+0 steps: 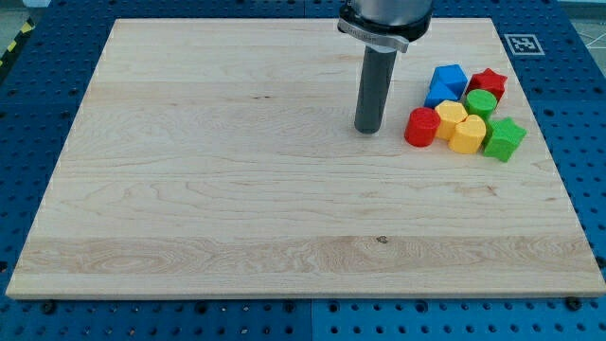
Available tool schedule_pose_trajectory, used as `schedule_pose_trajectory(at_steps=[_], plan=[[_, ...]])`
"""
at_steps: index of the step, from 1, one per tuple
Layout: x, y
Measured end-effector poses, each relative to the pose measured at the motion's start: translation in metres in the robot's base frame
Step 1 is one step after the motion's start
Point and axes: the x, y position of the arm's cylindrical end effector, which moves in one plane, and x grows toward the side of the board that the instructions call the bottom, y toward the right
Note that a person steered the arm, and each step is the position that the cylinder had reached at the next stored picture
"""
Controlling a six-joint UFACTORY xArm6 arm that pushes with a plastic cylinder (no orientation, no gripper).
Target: Move the green circle along with blue triangle slightly left
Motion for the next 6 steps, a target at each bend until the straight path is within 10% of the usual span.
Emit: schedule_pose_trajectory(at_steps=[1,3,6], plan=[[0.059,-0.001],[0.130,0.174],[0.042,0.270]])
